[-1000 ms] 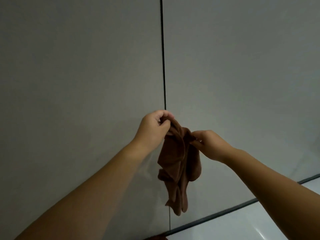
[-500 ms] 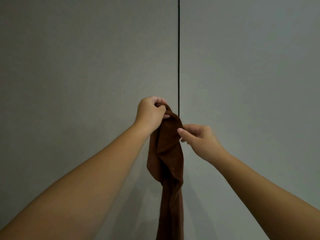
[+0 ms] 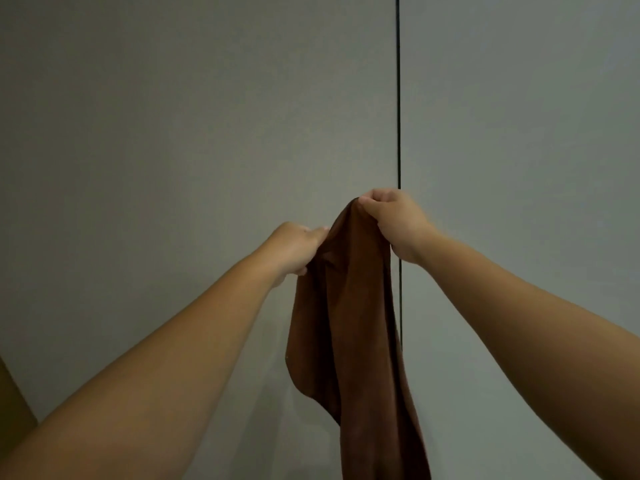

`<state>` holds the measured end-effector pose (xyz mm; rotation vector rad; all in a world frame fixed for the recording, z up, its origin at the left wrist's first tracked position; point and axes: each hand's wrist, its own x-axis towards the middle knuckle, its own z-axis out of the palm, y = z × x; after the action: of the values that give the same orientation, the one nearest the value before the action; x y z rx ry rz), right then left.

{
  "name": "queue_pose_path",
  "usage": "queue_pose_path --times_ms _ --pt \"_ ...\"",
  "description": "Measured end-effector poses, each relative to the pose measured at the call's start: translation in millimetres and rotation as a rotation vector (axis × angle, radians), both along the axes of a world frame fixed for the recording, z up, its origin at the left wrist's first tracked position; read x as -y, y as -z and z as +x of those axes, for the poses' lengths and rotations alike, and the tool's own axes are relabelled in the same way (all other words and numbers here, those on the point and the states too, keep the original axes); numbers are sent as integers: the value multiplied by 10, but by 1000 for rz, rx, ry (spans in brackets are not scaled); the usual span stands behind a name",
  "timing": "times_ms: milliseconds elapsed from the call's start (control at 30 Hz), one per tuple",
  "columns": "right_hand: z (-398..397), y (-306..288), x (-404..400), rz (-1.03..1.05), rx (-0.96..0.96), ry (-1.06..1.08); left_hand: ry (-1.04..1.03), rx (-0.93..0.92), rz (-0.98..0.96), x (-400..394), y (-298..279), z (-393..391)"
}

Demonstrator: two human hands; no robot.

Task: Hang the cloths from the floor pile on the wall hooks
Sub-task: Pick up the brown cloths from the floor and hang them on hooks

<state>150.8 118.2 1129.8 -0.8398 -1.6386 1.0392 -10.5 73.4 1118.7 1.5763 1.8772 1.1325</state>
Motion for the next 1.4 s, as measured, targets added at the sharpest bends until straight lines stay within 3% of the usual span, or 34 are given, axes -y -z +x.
queue_pose_path --times_ms 100,267,400,600,800,1000,1100,1267,1400 --pt "-66 -59 31 41 96 -49 49 -160 18 35 6 -155" --pt "-205 -94 73 106 165 -58 289 16 142 4 45 -195" --pt "-238 -47 56 145 178 -49 319 143 212 -72 60 -137" --pt "-144 157 -2 80 49 -139 187 136 298 -155 11 -148" --pt "-189 719 -57 -79 196 -261 60 -24 422 -138 -268 -272" --pt "-485 1142 134 -83 130 -461 -15 -65 454 -97 -372 -467" --pt "-722 1284 163 66 222 -351 -51 -58 470 -80 -365 -582" --pt "-1045 1385 135 114 140 -108 -132 -97 472 -10 -360 -763" --pt "-1101 1354 151 55 89 -176 -202 -85 494 57 -354 -967"
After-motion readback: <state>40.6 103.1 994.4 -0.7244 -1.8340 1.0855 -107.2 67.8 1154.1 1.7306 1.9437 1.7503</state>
